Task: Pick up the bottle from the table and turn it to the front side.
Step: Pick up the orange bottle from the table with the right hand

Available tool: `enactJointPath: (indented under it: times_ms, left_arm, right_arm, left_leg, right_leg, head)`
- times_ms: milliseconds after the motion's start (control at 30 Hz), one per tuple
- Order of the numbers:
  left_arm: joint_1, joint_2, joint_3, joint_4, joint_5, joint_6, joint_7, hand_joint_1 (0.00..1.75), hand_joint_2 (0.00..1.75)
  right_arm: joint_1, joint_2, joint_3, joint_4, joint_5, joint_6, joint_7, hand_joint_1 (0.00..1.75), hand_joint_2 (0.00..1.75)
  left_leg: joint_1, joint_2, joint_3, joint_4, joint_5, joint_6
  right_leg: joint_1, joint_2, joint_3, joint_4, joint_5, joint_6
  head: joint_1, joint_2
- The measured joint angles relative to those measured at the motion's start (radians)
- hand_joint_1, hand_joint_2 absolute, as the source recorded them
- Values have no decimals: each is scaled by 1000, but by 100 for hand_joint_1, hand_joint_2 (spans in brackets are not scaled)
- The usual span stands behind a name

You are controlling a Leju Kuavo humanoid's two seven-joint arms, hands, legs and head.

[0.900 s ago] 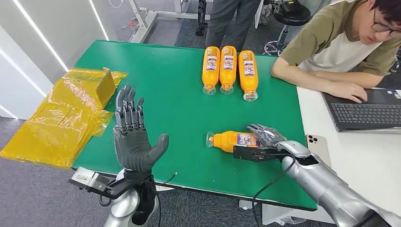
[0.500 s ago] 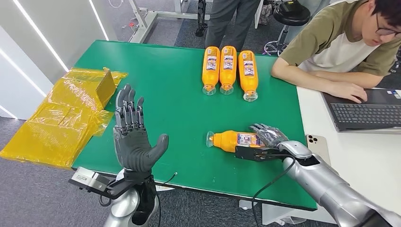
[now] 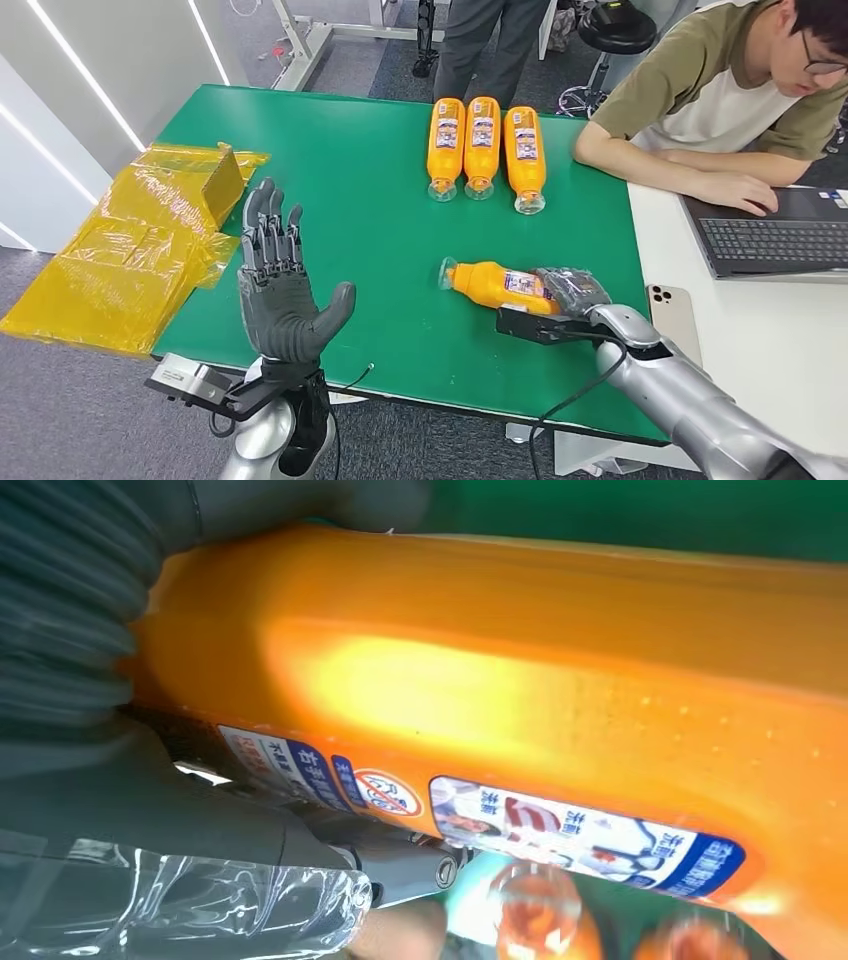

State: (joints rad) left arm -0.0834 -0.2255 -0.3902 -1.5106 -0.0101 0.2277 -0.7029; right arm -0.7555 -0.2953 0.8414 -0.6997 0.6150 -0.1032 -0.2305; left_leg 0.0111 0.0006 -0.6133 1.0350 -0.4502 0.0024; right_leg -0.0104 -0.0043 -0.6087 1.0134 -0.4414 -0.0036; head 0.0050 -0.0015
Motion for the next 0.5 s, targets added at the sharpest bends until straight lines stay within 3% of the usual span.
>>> enactJointPath:
  times_ms: [233,367,500]
  left_arm:
    - [0,0,1,0,-10,22,0,0,175]
    - [0,-1,1,0,-11,42,0,0,175]
    - [0,-1,1,0,-10,53,0,0,175]
  right_arm:
    - [114,61,-116,-66,-67,-231,-13,175,175]
    - [229,125,-214,-165,-140,-431,-86,175,175]
    - [346,193,-288,-278,-186,-541,-180,175,175]
  left_leg:
    - [0,-1,-1,-1,0,0]
    - [1,-2,-1,-1,0,-1]
    - [1,-2,-2,-1,0,-1]
  right_leg:
    - [0,-1,-1,0,-1,0]
    - [1,-2,-1,0,-2,0]
    - [1,-2,-2,0,-3,-1]
  head:
    - [0,0]
    - [0,0]
    - [0,0]
